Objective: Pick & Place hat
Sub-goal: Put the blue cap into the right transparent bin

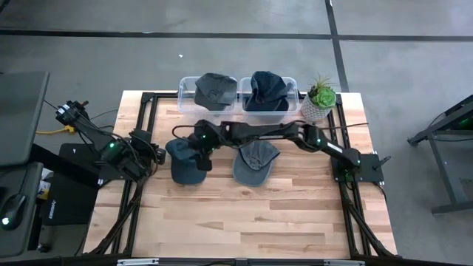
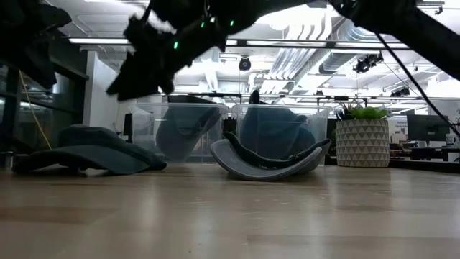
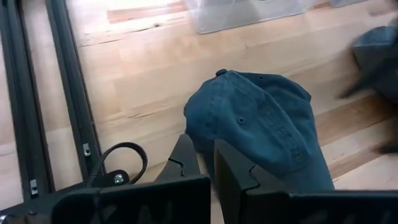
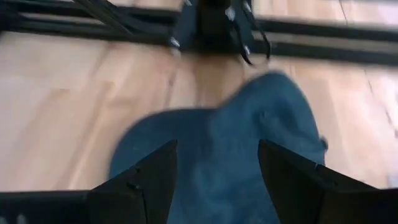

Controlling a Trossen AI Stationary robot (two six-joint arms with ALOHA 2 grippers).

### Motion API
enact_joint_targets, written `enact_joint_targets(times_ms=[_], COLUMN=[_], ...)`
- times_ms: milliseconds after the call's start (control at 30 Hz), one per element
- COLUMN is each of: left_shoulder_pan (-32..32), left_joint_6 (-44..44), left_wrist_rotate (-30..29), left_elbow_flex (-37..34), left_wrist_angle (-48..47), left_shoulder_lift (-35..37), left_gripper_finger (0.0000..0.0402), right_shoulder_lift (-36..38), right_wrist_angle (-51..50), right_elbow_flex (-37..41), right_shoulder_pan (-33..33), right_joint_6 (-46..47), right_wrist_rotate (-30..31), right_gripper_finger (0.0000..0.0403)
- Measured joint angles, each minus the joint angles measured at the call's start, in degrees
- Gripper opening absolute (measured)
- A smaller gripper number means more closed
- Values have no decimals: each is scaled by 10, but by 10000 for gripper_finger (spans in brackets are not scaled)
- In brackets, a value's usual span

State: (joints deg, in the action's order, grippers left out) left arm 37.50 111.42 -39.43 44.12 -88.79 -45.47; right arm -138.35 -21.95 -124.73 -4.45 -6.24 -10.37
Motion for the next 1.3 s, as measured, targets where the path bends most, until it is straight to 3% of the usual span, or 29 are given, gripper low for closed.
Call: enact_joint_targets(times_ms=[333,533,1300], left_shoulder_pan=[0,0,0], left_joint_6=[-22,-55,-64], left_wrist_rotate=[0,12,19], left_elbow_flex=[0,0,0], left_wrist_angle=[11,34,39], left_shoulder_lift=[5,4,4], left_gripper_finger=[0,0,0], right_shoulder_lift=[-51,-63,-90], right_wrist_angle=[46,55,44], right_elbow_flex=[0,0,-2], right_shoulder_pan=[22,26,22], right_joint_6=[-17,-15,39], right_wrist_rotate=[40,111,67], right_gripper_finger=[216,216,216])
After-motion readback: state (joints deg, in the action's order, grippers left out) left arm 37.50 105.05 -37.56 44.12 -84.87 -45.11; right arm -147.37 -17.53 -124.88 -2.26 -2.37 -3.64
